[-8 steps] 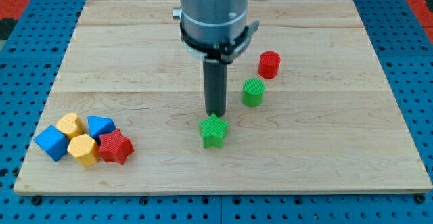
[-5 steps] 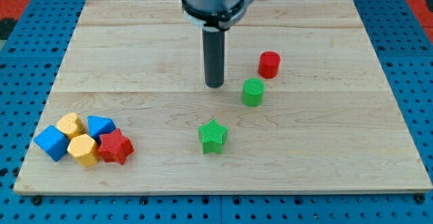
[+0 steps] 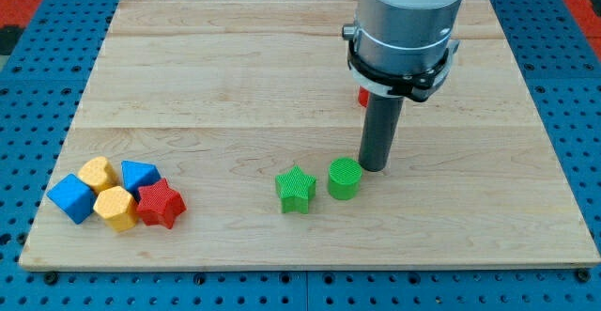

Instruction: Push green circle closer to the green star

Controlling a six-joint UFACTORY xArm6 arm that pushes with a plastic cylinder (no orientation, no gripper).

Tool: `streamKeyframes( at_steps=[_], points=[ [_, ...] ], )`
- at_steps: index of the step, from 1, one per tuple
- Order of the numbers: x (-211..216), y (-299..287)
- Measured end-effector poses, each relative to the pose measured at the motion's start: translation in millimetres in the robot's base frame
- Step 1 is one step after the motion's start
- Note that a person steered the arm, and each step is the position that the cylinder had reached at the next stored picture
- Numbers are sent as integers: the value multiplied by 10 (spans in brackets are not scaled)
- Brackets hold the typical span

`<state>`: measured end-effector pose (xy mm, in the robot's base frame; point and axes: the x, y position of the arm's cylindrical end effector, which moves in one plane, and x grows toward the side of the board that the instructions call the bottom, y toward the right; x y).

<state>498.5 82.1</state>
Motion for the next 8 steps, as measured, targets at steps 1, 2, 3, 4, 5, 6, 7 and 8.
streamKeyframes(
  at_steps=[1,2,3,4,5,6,7,8],
  points=[
    [181,-2],
    [578,-26],
    [424,89],
    [15,62],
    [-1,-381],
    [293,-653],
    [267,-619],
    [-85,-555]
  ],
)
